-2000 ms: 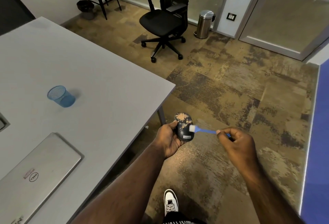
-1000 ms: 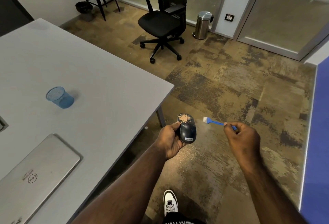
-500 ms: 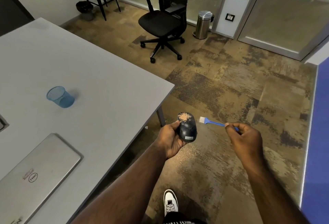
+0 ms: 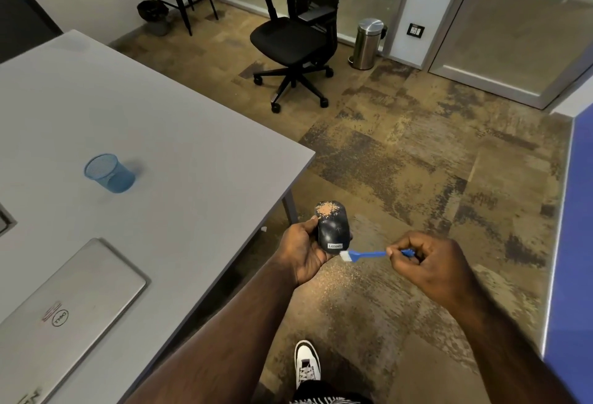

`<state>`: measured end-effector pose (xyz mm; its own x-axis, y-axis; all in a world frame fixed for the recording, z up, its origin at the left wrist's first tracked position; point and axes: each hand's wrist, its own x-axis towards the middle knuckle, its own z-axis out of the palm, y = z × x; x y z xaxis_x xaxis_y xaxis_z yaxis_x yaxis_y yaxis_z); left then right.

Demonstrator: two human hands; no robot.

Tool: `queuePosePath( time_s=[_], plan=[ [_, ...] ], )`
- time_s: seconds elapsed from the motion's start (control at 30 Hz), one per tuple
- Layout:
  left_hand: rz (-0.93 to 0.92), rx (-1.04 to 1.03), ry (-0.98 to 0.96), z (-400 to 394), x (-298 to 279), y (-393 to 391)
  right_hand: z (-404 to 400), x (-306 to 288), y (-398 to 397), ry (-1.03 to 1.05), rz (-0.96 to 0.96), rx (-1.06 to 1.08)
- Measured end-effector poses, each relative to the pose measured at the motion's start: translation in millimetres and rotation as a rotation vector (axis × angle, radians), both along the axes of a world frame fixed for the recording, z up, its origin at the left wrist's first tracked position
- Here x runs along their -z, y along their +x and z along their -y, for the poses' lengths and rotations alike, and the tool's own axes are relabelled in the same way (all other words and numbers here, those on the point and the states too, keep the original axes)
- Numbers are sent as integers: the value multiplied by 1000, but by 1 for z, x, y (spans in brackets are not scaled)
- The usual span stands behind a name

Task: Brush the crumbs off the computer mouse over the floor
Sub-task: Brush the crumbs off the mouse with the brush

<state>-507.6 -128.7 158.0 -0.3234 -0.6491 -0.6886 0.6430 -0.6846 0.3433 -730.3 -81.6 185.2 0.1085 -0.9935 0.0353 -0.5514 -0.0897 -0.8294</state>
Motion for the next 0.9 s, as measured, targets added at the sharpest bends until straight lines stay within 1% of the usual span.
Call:
queuePosePath(
  time_s=[0.07,0.17,0.33,0.4,0.47,0.5,0.57,0.63,0.67,0.7,0.77,0.83,0.9],
  plan=[
    [-4,-5,4,1,-1,2,-1,-3,-3,-38,9,-3],
    [4,-9,-1,1,0,0,3,-7,0,-156,7,80],
    [16,-16,-13,2,-2,-1,0,-6,1,-110,-94,-116],
    [33,-14,-11,3,-3,-2,2,-8,2,-162,-58,-34],
    [33,-4,-15,1,-3,-4,5,-13,5,-258,-120,61],
    [30,-6,-15,1,-3,-5,6,-16,7,-274,-166,51],
    [38,-21,-11,1,-4,-5,5,-17,9,-235,-226,-62],
    [56,-26,-9,2,-2,-4,2,-18,6,-181,-235,-180],
    [61,-33,-4,2,-2,-3,2,-18,4,-185,-221,-205],
    [67,-35,-2,2,-2,-2,3,-19,3,-206,-200,-194],
    [73,-26,-8,2,-3,-3,4,-21,4,-263,-167,-96],
    [65,-38,-13,1,-3,-5,4,-24,9,-290,-185,-34],
    [69,-39,-22,0,-3,-9,1,-24,15,-259,-217,-101]
  ],
)
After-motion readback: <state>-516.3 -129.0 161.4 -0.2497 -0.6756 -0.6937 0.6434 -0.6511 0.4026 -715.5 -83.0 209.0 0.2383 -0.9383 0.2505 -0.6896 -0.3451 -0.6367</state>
